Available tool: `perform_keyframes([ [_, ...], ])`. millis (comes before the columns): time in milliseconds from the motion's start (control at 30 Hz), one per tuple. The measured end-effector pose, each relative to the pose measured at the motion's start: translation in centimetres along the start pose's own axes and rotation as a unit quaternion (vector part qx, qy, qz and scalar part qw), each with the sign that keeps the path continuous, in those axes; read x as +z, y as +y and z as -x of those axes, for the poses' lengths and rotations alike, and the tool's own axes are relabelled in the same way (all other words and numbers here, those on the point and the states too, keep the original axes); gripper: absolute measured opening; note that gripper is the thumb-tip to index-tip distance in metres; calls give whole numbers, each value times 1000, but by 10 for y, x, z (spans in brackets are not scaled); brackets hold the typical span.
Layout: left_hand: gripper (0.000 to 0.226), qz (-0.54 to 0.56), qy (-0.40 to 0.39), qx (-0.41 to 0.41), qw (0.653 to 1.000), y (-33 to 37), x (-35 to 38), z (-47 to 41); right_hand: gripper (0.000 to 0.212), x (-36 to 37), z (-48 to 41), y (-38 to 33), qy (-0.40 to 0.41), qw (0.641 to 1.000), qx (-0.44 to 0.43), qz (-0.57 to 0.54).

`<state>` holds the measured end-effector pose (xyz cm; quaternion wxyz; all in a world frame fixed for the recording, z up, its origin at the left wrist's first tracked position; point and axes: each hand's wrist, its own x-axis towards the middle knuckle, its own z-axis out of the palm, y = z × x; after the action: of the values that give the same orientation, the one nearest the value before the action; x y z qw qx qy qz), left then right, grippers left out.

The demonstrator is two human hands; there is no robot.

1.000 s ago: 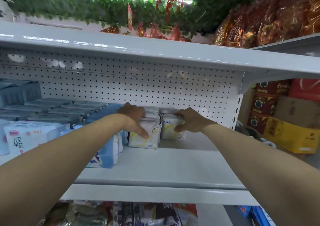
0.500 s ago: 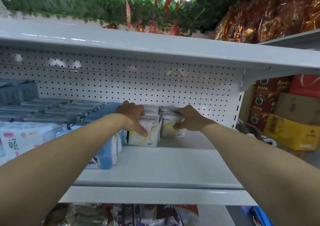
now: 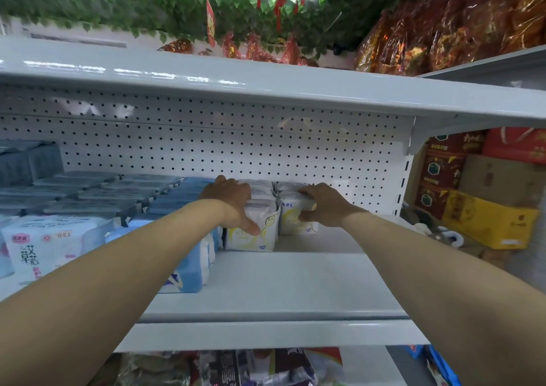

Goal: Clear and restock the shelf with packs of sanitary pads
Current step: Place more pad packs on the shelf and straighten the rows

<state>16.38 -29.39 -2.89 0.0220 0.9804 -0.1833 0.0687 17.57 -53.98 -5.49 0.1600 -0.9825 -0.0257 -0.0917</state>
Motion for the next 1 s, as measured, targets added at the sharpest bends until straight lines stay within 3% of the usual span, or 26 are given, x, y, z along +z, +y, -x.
perform_keyframes([
  [300, 87, 9, -22, 20, 1000, -1, -7, 1, 83, -12, 27, -33, 57, 995, 65, 47],
  [433, 91, 49, 11, 27, 998, -3, -22, 10, 81, -33, 47, -54, 71, 992, 69, 83],
  [833, 62, 149, 167, -55, 973, -19, -55, 135, 64, -54, 157, -124, 103, 993, -3, 61],
  [1000, 60, 157, 169, -109, 967, -27, -62, 214, 60, -55, 215, -156, 80, 995, -43, 49],
])
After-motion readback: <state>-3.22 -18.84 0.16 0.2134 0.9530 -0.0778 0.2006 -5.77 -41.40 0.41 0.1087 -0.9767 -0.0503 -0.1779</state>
